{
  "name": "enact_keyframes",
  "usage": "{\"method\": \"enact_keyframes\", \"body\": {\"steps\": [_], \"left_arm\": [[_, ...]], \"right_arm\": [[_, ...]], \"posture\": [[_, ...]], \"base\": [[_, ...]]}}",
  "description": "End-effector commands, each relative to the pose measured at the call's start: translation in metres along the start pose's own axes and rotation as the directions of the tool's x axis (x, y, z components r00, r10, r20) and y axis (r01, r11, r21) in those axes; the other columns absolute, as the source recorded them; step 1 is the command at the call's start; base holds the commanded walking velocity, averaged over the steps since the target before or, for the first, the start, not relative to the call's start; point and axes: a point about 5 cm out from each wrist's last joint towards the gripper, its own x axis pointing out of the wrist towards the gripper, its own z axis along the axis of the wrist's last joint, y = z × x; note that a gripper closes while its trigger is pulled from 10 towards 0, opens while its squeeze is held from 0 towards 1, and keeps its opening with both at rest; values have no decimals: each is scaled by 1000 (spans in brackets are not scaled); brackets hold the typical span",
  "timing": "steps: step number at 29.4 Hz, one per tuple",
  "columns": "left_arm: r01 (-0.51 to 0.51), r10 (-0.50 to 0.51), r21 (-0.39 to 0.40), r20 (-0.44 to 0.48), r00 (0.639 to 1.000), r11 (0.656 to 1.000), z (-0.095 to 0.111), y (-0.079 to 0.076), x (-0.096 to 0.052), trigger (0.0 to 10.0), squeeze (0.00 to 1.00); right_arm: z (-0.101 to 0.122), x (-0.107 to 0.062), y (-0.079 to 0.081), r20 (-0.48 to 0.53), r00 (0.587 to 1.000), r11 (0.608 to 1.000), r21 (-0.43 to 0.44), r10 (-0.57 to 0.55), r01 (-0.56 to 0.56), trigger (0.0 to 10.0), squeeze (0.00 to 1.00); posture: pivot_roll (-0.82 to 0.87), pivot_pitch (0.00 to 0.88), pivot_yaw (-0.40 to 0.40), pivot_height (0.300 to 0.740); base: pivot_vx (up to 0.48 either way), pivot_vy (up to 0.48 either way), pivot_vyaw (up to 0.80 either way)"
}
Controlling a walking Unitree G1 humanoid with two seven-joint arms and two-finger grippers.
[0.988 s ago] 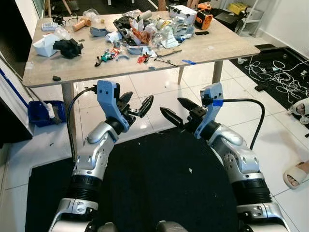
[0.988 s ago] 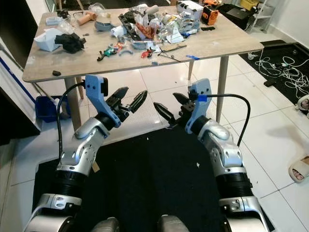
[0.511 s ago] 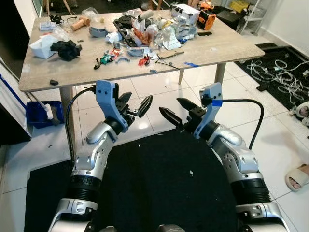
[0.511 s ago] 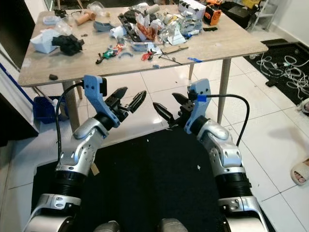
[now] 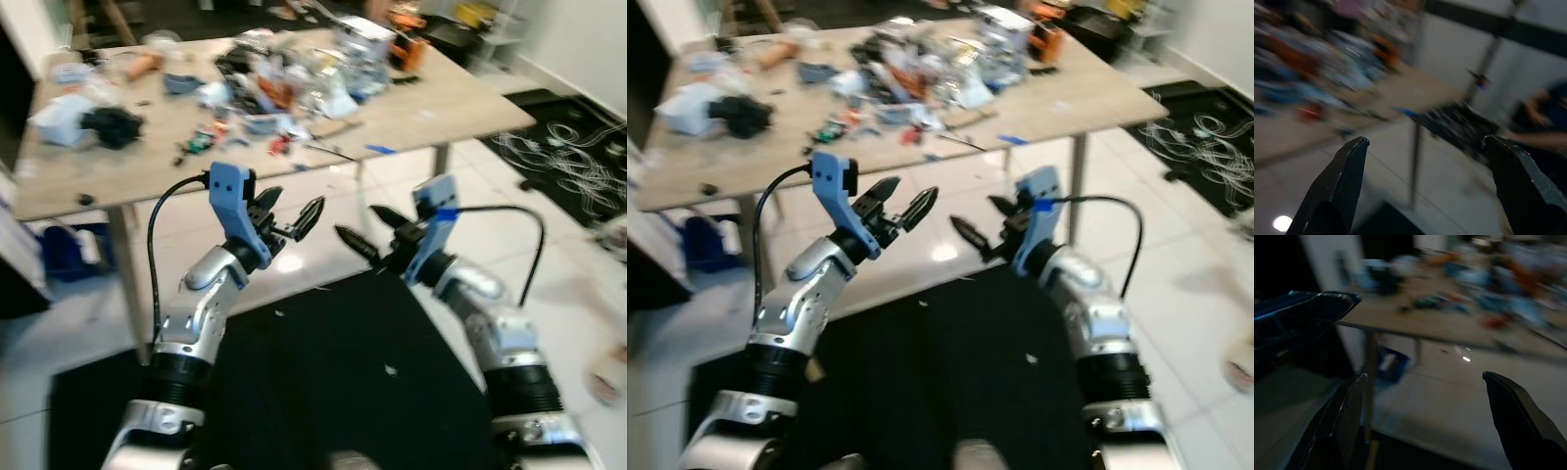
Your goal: Picking trash to rubbish bin
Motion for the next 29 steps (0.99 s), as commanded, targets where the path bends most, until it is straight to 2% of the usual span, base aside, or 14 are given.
{"method": "enact_keyframes", "body": {"steps": [1, 11, 12, 13, 15, 19, 20, 23, 29], "left_arm": [[-47, 47, -3, -27, 999, 999, -7, 11, -10, 10000, 0], [-66, 67, 17, -20, 998, 998, -5, 12, -11, 10000, 0], [-96, 97, 57, -15, 995, 994, -4, 14, -12, 10000, 0], [-96, 97, 57, -15, 995, 994, -4, 14, -12, 10000, 0], [-131, 136, 148, -24, 990, 980, -4, 20, -17, 10000, 0], [-128, 136, 180, -29, 990, 975, -5, 21, -19, 10000, 0], [-111, 121, 217, -34, 992, 970, -5, 19, -18, 10000, 0], [-85, 100, 254, -44, 994, 963, -5, 16, -18, 10000, 0], [-72, 89, 272, -48, 995, 960, -6, 15, -17, 10000, 0]], "right_arm": [[-4, 6, 8, -8, 999, 999, 2, 39, -39, 10000, 0], [-6, 6, 7, -16, 999, 999, -1, 42, -42, 10000, 0], [-6, 5, 7, -20, 999, 999, 0, 46, -46, 10000, 0], [-6, 5, 7, -20, 999, 999, 0, 46, -46, 10000, 0], [-8, 3, 6, -39, 998, 998, -14, 56, -56, 10000, 0], [-9, 1, 6, -44, 998, 998, -30, 56, -57, 10000, 0], [-10, -1, 4, -46, 998, 999, -24, 35, -36, 10000, 0], [-10, -2, 2, -52, 999, 1000, -29, 11, -12, 10000, 0], [-12, -1, 1, -61, 998, 1000, 2, -13, 13, 10000, 0]], "posture": [[-74, 0, -46, 740], [-74, 0, -47, 740], [-79, 0, -43, 740], [-79, 0, -43, 740], [-76, 0, -45, 740], [-76, 0, -45, 740], [-70, 0, -48, 740], [-70, 0, -48, 740], [-70, 0, -48, 740]], "base": [[300, 0, 781], [304, 0, 781], [307, 0, 781], [307, 0, 781], [315, 0, 781], [319, 0, 711], [322, 0, 0], [325, 0, 0], [333, 0, -152]]}}
